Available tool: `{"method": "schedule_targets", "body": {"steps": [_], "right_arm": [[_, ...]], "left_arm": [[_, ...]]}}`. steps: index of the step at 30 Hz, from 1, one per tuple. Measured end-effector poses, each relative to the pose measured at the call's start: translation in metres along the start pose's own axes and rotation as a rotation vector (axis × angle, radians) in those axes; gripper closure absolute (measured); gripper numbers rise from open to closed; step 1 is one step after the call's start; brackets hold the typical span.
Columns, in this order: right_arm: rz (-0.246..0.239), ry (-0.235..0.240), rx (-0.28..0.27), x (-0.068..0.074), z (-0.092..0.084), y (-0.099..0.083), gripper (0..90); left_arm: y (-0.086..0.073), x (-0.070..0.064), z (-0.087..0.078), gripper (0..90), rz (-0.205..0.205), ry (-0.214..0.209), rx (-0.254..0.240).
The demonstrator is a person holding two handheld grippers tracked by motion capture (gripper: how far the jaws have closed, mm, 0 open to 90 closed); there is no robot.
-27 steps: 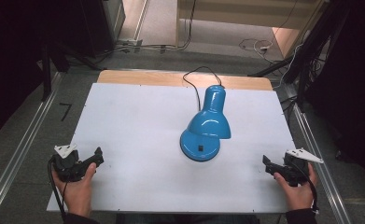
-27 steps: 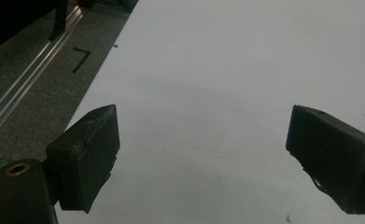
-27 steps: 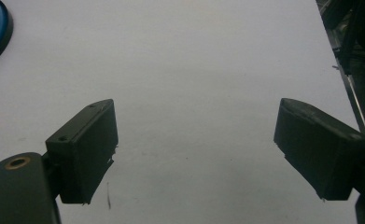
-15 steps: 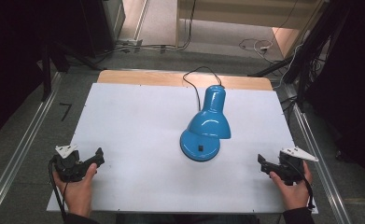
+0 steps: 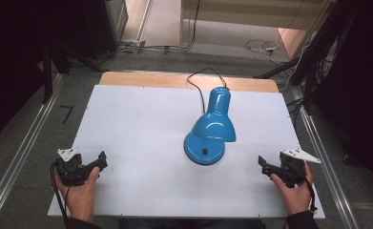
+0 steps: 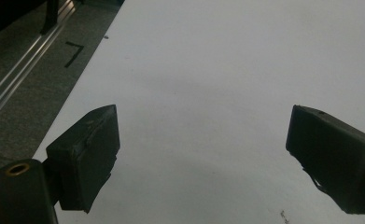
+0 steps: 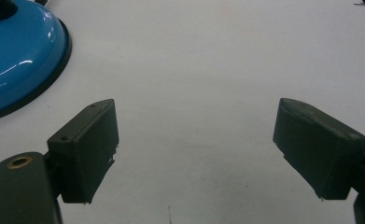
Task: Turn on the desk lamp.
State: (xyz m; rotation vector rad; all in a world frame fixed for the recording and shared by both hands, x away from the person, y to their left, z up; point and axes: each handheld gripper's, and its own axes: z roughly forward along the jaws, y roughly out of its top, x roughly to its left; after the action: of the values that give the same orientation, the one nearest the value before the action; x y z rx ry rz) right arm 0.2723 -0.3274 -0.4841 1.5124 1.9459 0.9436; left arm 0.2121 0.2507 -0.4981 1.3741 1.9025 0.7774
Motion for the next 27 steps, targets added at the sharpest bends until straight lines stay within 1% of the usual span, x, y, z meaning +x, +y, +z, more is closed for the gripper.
{"method": "schedule_targets", "body": {"steps": [17, 27], "right_arm": [[-0.022, 0.065, -0.009, 0.019, 0.006, 0.008, 13.3], [-0.038, 0.094, -0.011, 0.029, 0.008, 0.011, 13.4]], "left_arm": [[0.0, 0.0, 0.0, 10.9, -0.001, -0.002, -0.001], [0.0, 0.0, 0.0, 10.9, -0.002, -0.003, 0.002]]}}
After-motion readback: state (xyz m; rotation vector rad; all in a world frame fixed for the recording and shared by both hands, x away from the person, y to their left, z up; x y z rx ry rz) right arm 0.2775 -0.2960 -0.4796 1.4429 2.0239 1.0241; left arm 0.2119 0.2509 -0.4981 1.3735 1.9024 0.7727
